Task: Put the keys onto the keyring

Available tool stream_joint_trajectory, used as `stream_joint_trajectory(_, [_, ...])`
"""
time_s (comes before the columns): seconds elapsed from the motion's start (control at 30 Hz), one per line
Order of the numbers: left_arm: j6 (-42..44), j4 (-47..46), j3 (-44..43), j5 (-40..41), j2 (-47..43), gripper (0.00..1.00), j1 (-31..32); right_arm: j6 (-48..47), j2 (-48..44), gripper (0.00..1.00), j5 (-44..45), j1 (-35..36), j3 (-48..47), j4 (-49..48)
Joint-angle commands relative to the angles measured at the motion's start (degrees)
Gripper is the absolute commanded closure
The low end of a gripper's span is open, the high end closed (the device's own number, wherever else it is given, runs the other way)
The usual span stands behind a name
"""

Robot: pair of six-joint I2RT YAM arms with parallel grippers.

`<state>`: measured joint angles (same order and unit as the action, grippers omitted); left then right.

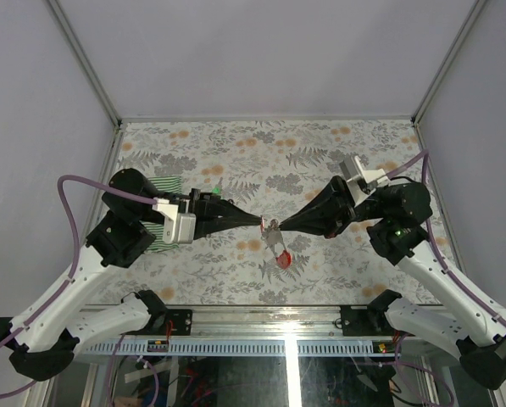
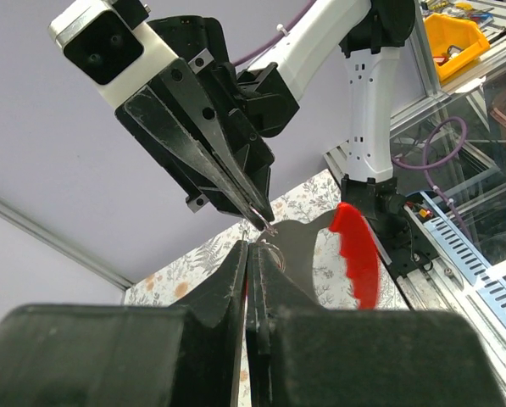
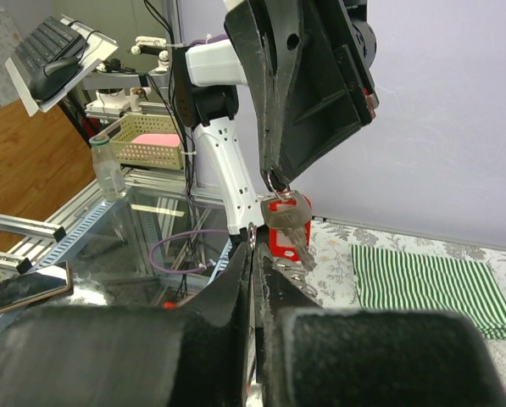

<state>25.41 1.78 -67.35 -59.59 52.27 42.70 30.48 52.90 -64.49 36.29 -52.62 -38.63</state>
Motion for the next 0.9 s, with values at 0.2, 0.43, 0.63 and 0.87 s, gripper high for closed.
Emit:
stream_joint_trajectory(0.2, [-1.6, -4.8, 0.3, -0.1, 0.6, 1.00, 0.1, 8.0, 1.3, 1.00, 2.1, 0.0, -1.0, -13.3])
stream_joint_trajectory(0.43, [-2.3, -5.2, 0.1, 0.0, 0.9, 1.00, 0.2, 8.0, 2.0, 1.00, 3.5, 0.3, -1.0, -13.0])
stream_joint_trajectory(0.63, [-2.5, -5.3, 0.1, 0.0, 1.1, 1.00, 0.4, 8.0, 2.9, 1.00, 4.0, 0.9, -1.4, -12.7])
stream_joint_trajectory(0.87, [-3.0, -5.3, -0.5, 0.0, 1.6, 1.00, 0.5, 7.3, 3.1, 1.00, 4.3, 1.3, -1.8, -11.4])
